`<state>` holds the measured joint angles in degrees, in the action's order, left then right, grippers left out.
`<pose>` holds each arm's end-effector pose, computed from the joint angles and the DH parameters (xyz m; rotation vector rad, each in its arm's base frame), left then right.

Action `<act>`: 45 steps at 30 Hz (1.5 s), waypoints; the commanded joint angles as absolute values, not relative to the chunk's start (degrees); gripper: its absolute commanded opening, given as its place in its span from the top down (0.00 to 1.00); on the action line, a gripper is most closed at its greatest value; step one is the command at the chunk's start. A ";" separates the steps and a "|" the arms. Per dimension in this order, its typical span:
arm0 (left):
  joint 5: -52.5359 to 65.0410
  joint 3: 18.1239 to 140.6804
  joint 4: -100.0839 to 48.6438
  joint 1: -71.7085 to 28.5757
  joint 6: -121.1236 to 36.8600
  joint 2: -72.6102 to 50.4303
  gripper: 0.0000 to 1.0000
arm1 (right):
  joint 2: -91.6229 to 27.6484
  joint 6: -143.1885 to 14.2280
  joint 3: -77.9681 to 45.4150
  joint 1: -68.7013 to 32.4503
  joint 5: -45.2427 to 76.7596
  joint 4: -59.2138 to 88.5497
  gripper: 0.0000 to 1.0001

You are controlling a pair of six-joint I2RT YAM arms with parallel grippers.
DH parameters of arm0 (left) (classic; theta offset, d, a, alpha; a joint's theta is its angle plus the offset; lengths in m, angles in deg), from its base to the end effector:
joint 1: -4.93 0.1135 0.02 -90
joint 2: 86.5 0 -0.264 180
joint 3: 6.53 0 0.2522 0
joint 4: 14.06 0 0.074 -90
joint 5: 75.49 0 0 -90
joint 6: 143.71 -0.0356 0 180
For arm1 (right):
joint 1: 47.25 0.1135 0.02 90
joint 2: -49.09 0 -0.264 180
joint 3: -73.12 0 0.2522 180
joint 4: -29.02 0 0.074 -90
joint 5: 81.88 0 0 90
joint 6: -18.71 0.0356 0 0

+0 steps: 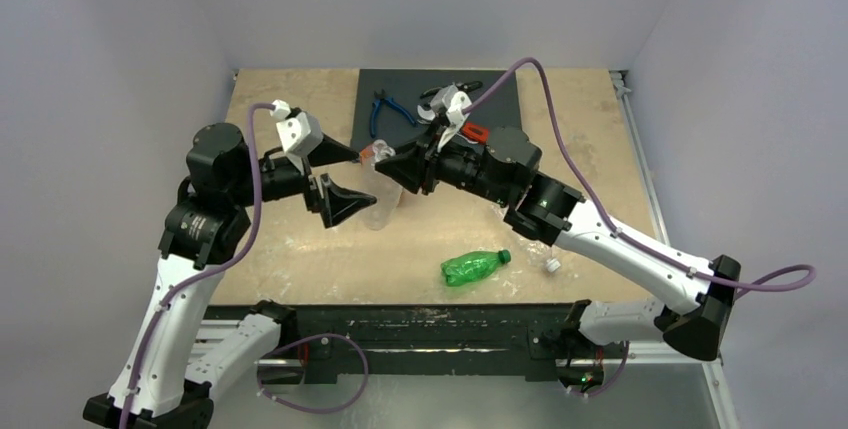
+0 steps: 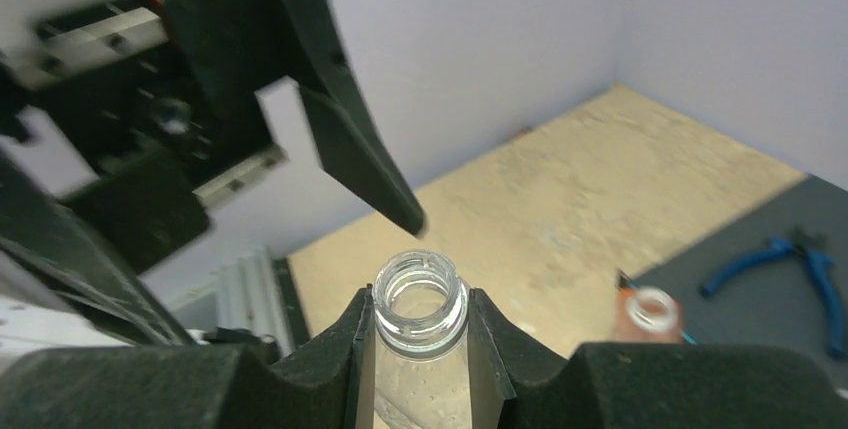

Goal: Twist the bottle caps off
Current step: Place the plastic bottle at the center of the board.

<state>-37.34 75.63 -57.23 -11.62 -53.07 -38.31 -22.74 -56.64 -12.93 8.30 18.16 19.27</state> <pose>0.1338 -0.0690 0.4358 0.8975 1.5279 -0.9953 0.1594 0.2434 0.4348 -0.6977 1.4384 1.1038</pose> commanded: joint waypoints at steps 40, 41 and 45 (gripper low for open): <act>-27.11 79.83 -64.87 -11.68 -61.02 -38.62 0.00 | -36.00 -65.13 10.40 -1.46 -17.28 51.11 1.00; -27.24 79.85 -64.85 -11.68 -61.01 -38.53 0.00 | -35.95 -65.14 10.81 -1.46 -17.36 51.79 1.00; -27.44 79.88 -64.96 -11.68 -61.24 -38.42 0.00 | -37.03 -65.43 11.28 -1.46 -18.16 53.38 1.00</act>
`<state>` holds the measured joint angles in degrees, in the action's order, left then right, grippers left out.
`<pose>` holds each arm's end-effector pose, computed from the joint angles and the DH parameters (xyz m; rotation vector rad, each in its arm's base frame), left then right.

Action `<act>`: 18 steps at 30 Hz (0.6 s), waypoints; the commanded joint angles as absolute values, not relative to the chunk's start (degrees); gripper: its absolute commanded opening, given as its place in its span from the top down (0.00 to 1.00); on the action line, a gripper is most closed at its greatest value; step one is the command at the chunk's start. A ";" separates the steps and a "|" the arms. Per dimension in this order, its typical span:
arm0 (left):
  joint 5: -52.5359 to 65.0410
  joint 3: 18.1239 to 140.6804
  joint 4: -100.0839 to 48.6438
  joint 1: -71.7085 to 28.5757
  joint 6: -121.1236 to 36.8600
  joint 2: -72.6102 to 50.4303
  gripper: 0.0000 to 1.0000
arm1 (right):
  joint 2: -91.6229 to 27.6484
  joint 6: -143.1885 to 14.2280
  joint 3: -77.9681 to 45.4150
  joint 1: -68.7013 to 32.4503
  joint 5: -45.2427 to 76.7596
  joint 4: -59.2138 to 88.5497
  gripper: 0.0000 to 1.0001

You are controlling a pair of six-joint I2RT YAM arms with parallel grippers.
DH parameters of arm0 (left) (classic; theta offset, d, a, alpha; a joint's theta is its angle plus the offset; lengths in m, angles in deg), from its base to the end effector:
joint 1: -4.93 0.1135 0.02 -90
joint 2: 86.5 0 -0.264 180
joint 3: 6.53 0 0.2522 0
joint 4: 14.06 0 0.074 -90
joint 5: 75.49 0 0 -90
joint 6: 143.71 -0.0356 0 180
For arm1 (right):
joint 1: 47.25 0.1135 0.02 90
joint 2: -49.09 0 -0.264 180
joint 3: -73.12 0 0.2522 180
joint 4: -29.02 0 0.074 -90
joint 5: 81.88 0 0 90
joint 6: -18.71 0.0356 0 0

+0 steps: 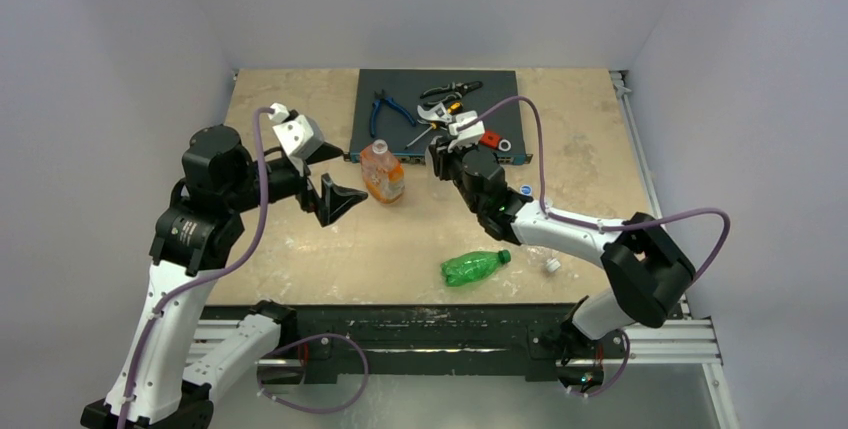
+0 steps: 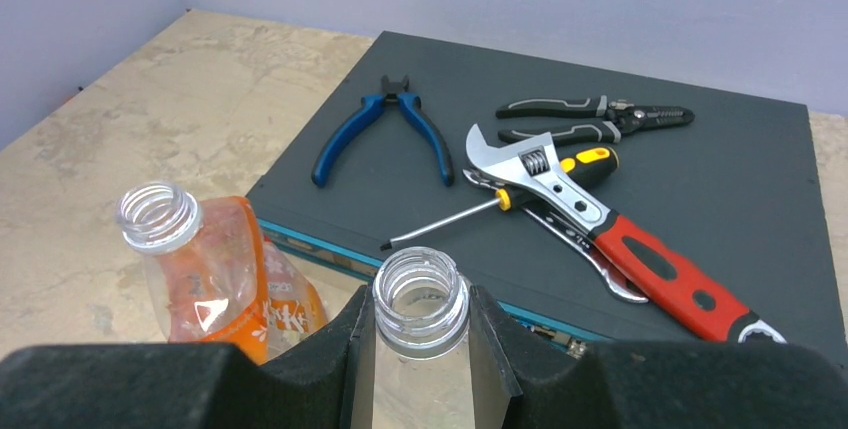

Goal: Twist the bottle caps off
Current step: Place the plastic bottle at the center of the board.

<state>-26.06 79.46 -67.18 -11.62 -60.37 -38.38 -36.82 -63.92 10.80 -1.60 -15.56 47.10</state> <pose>0.1279 -0.0622 0.4383 0.8452 1.6326 -0.7680 0.2468 0.2320 0.2657 -0.2430 1.6534 0.3575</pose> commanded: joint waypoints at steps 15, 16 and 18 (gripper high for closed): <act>-27.90 80.22 -65.35 -11.68 -62.02 -38.75 0.00 | -39.10 -64.00 12.05 -1.46 -20.62 53.77 0.78; -28.13 80.26 -65.30 -11.68 -62.05 -38.76 0.00 | -38.96 -64.00 12.08 -1.46 -20.50 53.51 0.74; -28.29 80.27 -65.03 -11.68 -61.99 -38.82 0.00 | -38.44 -64.04 12.15 -1.46 -20.36 53.22 0.60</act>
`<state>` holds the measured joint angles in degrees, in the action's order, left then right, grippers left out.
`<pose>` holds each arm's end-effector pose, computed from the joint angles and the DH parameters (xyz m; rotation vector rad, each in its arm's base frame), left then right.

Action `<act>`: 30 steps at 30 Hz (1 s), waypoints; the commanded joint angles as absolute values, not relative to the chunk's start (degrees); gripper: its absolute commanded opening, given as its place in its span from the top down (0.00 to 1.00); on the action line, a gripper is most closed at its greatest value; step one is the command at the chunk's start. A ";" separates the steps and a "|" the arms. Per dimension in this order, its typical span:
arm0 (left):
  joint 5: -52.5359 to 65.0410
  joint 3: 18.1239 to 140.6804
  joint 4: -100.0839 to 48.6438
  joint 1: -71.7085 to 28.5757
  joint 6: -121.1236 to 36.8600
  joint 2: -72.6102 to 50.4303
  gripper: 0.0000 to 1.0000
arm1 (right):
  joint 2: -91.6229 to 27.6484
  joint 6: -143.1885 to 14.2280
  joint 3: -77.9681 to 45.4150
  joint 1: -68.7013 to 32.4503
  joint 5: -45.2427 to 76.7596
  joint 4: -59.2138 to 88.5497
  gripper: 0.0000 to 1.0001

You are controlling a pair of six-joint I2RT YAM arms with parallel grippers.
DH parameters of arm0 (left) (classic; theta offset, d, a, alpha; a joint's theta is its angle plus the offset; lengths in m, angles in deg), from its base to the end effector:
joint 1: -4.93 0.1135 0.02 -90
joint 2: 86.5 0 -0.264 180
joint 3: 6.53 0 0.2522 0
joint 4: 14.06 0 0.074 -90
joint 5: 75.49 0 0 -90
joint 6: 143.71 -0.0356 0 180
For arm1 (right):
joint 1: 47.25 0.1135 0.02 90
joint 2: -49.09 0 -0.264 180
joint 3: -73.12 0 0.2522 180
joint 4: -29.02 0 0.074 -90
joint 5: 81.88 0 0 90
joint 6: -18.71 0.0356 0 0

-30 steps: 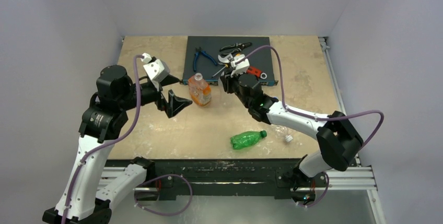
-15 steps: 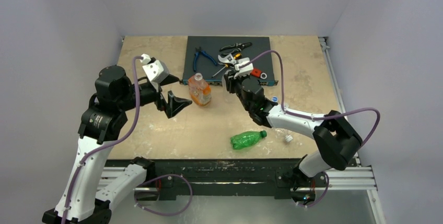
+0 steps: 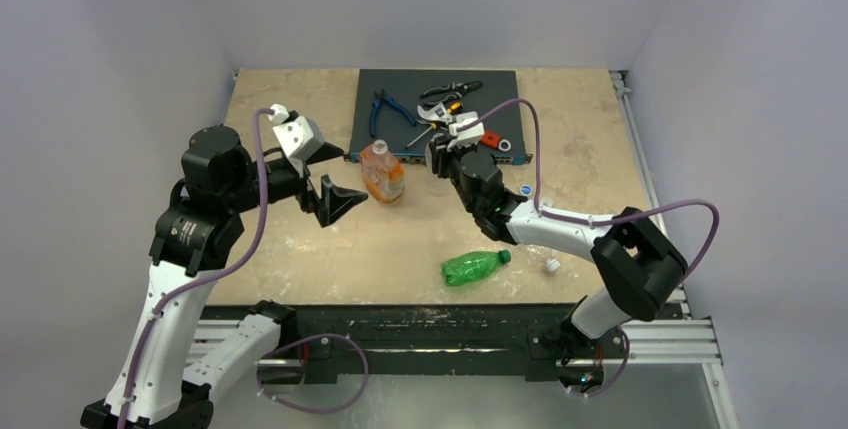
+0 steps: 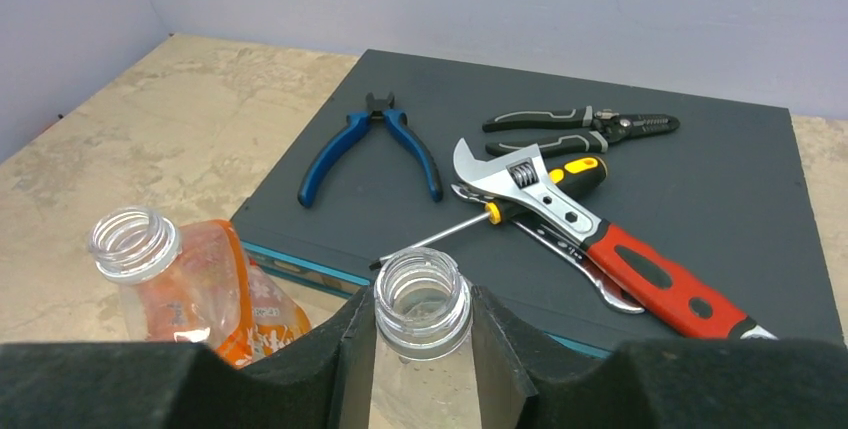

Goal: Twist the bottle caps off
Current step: Place the plastic bottle at the center of the board.

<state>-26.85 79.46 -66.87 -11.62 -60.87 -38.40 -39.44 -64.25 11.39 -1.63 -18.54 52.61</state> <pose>0.1275 -0.0624 0.4390 0.8609 1.6171 -0.7726 0.2520 0.2347 0.2578 -0.1892 1.6199 0.3294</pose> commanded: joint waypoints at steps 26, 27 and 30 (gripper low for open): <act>-29.12 82.82 -64.57 -11.68 -61.52 -37.28 0.00 | -25.78 -55.45 10.61 -1.55 -21.76 33.16 0.01; -29.13 83.06 -64.76 -11.68 -61.75 -37.28 0.00 | -24.05 -53.56 10.83 -1.57 -22.52 29.72 0.01; -29.20 83.30 -65.62 -11.68 -62.59 -37.36 0.00 | -19.08 -46.85 11.72 -1.68 -26.31 16.80 0.01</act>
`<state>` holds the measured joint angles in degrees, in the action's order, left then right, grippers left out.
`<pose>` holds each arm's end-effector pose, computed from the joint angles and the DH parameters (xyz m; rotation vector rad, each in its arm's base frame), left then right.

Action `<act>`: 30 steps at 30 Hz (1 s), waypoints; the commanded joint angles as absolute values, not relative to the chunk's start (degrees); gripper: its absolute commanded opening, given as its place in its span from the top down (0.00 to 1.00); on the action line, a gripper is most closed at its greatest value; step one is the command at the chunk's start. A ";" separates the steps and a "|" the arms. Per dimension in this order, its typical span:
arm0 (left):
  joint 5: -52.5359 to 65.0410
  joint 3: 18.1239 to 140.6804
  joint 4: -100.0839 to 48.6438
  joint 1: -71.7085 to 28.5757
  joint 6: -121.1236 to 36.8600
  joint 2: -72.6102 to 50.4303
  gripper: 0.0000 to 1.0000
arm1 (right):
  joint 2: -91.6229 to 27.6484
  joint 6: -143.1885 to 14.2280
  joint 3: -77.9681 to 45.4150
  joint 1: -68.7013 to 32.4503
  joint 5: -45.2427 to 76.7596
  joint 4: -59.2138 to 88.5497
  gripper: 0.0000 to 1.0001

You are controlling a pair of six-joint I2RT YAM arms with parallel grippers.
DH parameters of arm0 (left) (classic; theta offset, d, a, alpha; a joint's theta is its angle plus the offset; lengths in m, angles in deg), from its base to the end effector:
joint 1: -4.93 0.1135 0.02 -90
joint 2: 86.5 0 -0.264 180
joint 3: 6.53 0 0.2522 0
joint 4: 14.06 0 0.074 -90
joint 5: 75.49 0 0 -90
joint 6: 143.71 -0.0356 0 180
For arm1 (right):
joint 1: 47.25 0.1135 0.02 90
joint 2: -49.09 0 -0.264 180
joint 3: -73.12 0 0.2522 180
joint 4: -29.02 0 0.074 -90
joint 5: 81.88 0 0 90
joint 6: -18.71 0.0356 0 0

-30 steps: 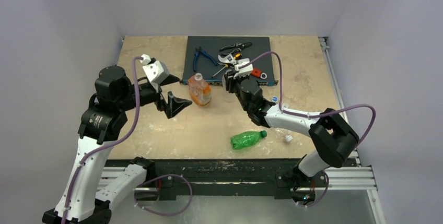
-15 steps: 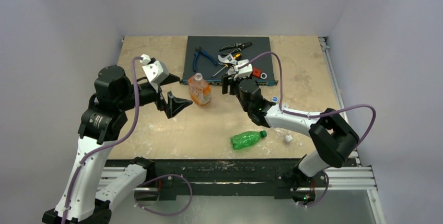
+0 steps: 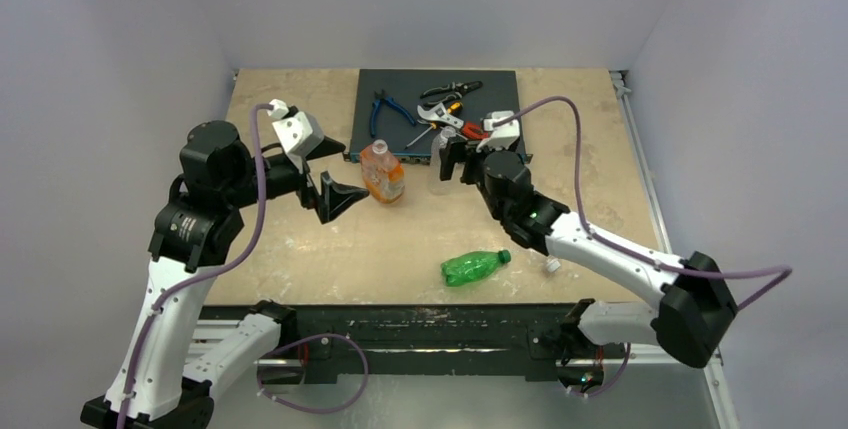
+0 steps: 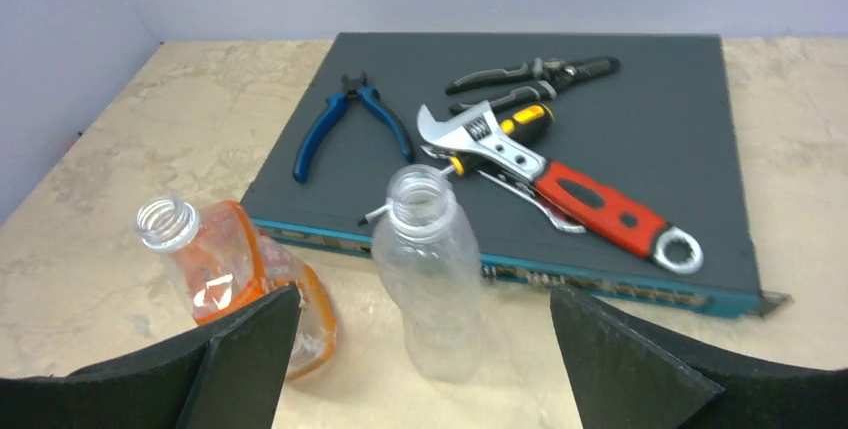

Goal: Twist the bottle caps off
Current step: Place the plastic bottle at the center of the board, then pick up the plastic bottle at the center of the board.

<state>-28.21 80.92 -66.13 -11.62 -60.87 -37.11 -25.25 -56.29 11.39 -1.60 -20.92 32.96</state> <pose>0.1311 -0.0641 0.4451 0.8771 1.5926 -0.7889 0.2212 0.2016 0.2968 -0.0832 1.7135 0.3520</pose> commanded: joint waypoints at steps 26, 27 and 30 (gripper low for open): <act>-32.49 83.92 -64.85 -11.68 -62.52 -37.98 0.00 | -22.76 -31.76 19.00 -20.92 -4.19 -10.85 0.01; -32.50 83.93 -64.87 -11.68 -62.55 -38.05 0.00 | -23.29 -31.79 18.95 -20.81 -3.91 -10.70 0.01; -32.63 83.92 -64.70 -11.68 -62.50 -38.06 0.00 | -24.76 -31.89 18.95 -20.87 -4.29 -10.53 0.01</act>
<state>-30.96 81.71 -66.46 -11.62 -61.88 -37.50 -23.53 -31.42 19.17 -20.75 -5.18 -11.22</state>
